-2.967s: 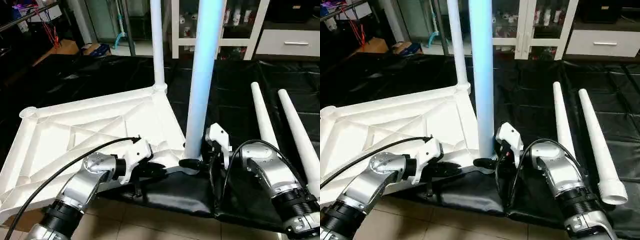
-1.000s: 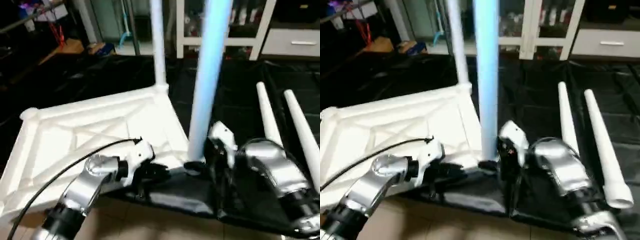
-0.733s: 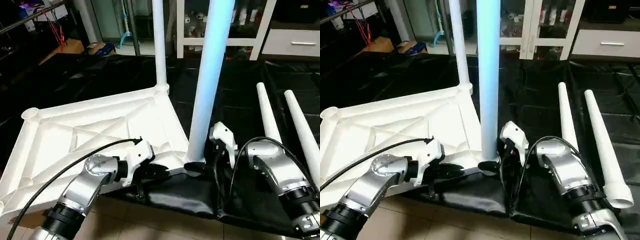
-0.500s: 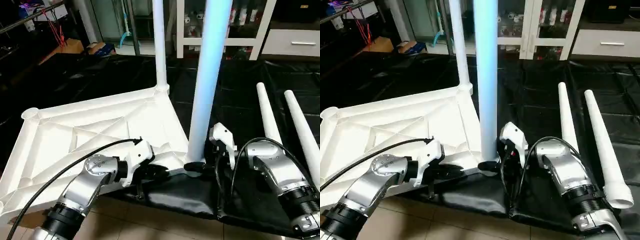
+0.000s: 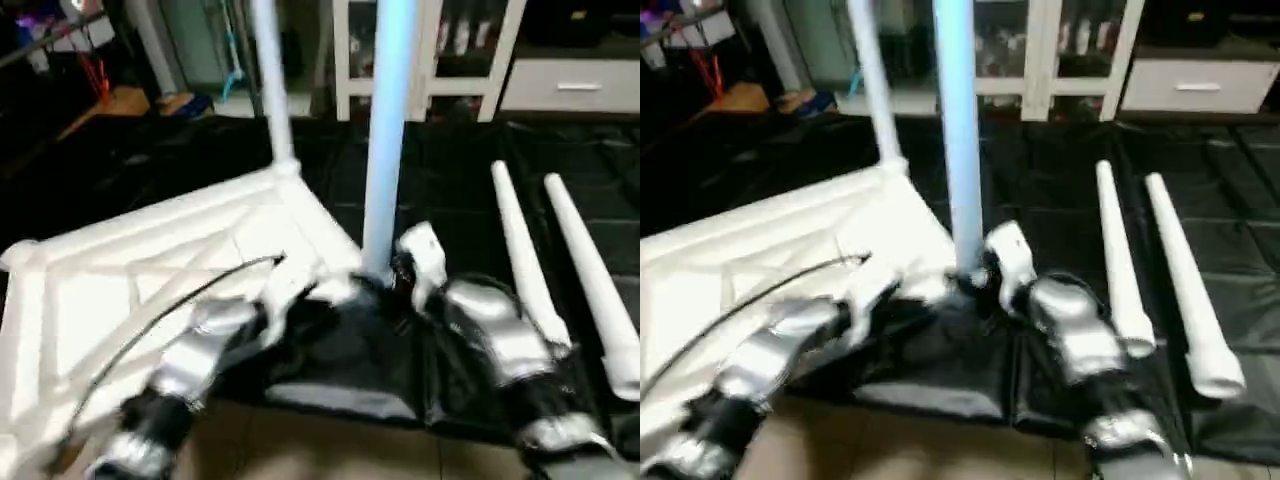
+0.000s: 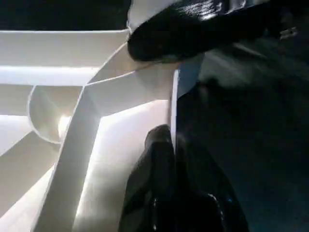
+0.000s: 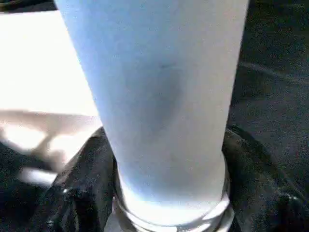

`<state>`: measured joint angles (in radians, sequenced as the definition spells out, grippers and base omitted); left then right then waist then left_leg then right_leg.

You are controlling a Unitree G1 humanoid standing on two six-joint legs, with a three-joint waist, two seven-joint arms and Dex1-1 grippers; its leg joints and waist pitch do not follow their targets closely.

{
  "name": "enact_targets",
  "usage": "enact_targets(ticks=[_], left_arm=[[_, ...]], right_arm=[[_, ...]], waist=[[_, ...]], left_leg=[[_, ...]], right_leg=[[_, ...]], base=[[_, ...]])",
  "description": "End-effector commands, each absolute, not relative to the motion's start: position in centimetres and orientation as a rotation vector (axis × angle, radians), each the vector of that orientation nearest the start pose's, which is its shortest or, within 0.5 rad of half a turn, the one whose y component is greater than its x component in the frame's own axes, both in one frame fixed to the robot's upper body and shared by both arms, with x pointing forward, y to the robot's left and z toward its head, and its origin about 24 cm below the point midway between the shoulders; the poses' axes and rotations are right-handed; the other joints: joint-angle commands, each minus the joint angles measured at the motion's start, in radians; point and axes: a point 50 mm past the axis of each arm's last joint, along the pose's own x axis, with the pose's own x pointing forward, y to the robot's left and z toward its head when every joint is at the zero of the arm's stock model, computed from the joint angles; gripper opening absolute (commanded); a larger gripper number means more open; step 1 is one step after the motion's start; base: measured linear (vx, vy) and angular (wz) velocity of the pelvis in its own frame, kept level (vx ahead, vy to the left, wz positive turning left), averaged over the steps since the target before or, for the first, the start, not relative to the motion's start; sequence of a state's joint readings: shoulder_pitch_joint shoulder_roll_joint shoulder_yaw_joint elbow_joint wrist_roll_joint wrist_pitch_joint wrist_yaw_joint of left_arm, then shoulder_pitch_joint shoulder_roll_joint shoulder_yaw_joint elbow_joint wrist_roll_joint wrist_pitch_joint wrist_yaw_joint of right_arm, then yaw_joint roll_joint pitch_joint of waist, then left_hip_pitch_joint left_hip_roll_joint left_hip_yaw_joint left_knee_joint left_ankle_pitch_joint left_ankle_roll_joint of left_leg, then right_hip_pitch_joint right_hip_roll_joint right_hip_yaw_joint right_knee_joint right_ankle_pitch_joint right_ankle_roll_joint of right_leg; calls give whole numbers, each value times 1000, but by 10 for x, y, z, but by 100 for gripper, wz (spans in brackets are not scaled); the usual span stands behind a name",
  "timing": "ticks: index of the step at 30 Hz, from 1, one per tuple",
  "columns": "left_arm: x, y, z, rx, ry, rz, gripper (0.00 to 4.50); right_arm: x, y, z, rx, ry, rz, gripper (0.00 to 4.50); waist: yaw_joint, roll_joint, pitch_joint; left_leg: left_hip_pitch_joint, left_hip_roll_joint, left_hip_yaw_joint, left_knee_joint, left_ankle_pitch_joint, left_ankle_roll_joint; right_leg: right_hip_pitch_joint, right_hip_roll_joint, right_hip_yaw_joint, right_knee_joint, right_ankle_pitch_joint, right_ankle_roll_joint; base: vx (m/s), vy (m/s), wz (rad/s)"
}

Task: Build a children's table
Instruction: Rotate leg to tighten

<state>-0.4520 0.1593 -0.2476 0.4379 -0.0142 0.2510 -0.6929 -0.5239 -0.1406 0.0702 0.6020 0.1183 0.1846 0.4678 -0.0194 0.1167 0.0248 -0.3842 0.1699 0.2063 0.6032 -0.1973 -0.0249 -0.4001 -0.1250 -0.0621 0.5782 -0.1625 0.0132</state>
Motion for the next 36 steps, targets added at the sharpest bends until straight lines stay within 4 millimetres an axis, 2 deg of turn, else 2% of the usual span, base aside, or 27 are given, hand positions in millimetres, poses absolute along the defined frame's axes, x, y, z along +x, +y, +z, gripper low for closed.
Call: enact_targets(ticks=[1, 2, 4, 6, 7, 8, 9, 10, 11, 12, 14, 16, 17, 19, 20, 22, 23, 26, 28, 30, 32, 36], left_arm=[[326, 89, 38, 83, 307, -671, 0], [332, 85, 42, 55, 289, -625, 0], [333, 83, 43, 70, 281, -629, 0], [333, 79, 45, 82, 267, -656, 0], [332, 78, 46, 86, 258, -675, 0], [331, 76, 47, 89, 249, -700, 0], [330, 76, 47, 91, 244, -717, 0], [327, 75, 46, 97, 237, -755, 0], [325, 76, 45, 97, 237, -772, 0], [324, 77, 44, 96, 239, -778, 0], [318, 80, 40, 94, 248, -809, 0], [306, 86, 33, 106, 265, -876, 0], [299, 88, 30, 123, 272, -920, 0], [293, 90, 28, 135, 282, -956, 0], [284, 93, 24, 142, 302, -1014, 0], [280, 95, 22, 148, 310, -1038, 0], [275, 99, 22, 154, 320, -1071, 0], [271, 103, 23, 150, 328, -1105, 0], [268, 107, 25, 149, 336, -1140, 0], [266, 108, 27, 142, 338, -1159, 0], [266, 109, 29, 138, 338, -1165, 0], [266, 109, 29, 142, 345, -1181, 0]], right_arm=[[343, -118, 29, 3, 333, 331, 272], [345, -104, 30, 48, 327, 285, 272], [345, -95, 32, 51, 311, 283, 272], [343, -73, 39, 41, 256, 406, 272], [341, -63, 42, 44, 230, 477, 272], [338, -56, 46, 33, 201, 544, 272], [336, -53, 48, 37, 185, 592, 272], [330, -48, 52, 40, 152, 693, 272], [328, -48, 55, 51, 130, 729, 272], [327, -49, 56, 54, 124, 737, 307], [325, -52, 61, 67, 98, 766, 342], [324, -60, 68, 57, 63, 803, 351], [323, -66, 71, 28, 47, 828, 371], [322, -72, 72, 3, 39, 866, 380], [322, -83, 76, -2, 42, 922, 388], [322, -89, 78, -7, 49, 950, 402], [321, -100, 80, -43, 57, 988, 423], [321, -113, 81, -90, 81, 1013, 427], [320, -126, 78, -148, 125, 1041, 427], [317, -132, 75, -175, 165, 1080, 427], [313, -136, 72, -189, 202, 1128, 427], [308, -146, 67, -233, 265, 1189, 427]], waist=[[-10, -23, -50], [-10, -21, -52], [-5, -20, -57], [-1, -21, -63], [0, -21, -63], [4, -22, -65], [7, -20, -67], [9, -25, -66], [12, -24, -66], [13, -24, -67], [15, -23, -65], [11, -25, -65], [6, -23, -63], [5, -22, -61], [5, -21, -59], [9, -19, -57], [12, -19, -56], [21, -19, -55], [29, -14, -53], [31, -16, -54], [31, -13, -54], [30, -19, -57]], left_leg=[[25, 39, -30, -87, -359, -10], [23, 38, -31, -86, -342, -4], [13, 39, -32, -84, -293, 21], [5, 37, -30, -76, -222, 69], [6, 38, -29, -74, -207, 81], [4, 38, -28, -68, -164, 119], [5, 39, -28, -66, -143, 129], [2, 39, -27, -64, -117, 152], [2, 40, -26, -62, -113, 160], [1, 42, -27, -60, -98, 174], [2, 44, -27, -61, -98, 183], [-2, 44, -30, -63, -111, 182], [2, 48, -31, -66, -133, 171], [4, 50, -31, -68, -149, 163], [7, 51, -30, -70, -166, 156], [11, 54, -29, -73, -191, 145], [13, 53, -29, -76, -218, 122], [17, 54, -26, -77, -226, 103], [22, 54, -23, -79, -234, 85], [18, 51, -23, -78, -230, 80], [17, 51, -24, -78, -236, 80], [12, 50, -25, -74, -216, 97]], right_leg=[[23, -17, 19, -77, -379, -185], [24, -20, 19, -78, -369, -184], [33, -23, 18, -72, -315, -184], [38, -24, 15, -63, -225, -198], [38, -24, 15, -62, -209, -202], [41, -26, 14, -57, -170, -217], [40, -26, 14, -55, -153, -220], [44, -25, 12, -52, -129, -228], [43, -26, 12, -51, -124, -229], [44, -25, 13, -47, -110, -233], [44, -23, 12, -46, -113, -236], [49, -24, 11, -44, -121, -233], [45, -21, 11, -46, -148, -232], [43, -21, 13, -47, -158, -234], [41, -20, 14, -48, -167, -234], [39, -19, 15, -50, -174, -235], [39, -19, 16, -52, -199, -234], [36, -19, 20, -53, -210, -232], [33, -17, 21, -55, -206, -231], [37, -18, 21, -51, -194, -236], [40, -19, 20, -50, -198, -235], [43, -21, 19, -50, -178, -241]], base=[[0, 0, 0], [0, 0, 0], [0, 0, 0], [0, 0, 0], [0, 0, 0], [0, 0, 0], [0, 0, 0], [0, 0, 0], [0, 0, 0], [0, 0, 0], [0, 0, 0], [0, 0, 0], [0, 0, 0], [0, 0, 0], [0, 0, 0], [0, 0, 0], [0, 0, 0], [0, 0, 0], [0, 0, 0], [0, 0, 0], [0, 0, 0], [0, 0, 0]])
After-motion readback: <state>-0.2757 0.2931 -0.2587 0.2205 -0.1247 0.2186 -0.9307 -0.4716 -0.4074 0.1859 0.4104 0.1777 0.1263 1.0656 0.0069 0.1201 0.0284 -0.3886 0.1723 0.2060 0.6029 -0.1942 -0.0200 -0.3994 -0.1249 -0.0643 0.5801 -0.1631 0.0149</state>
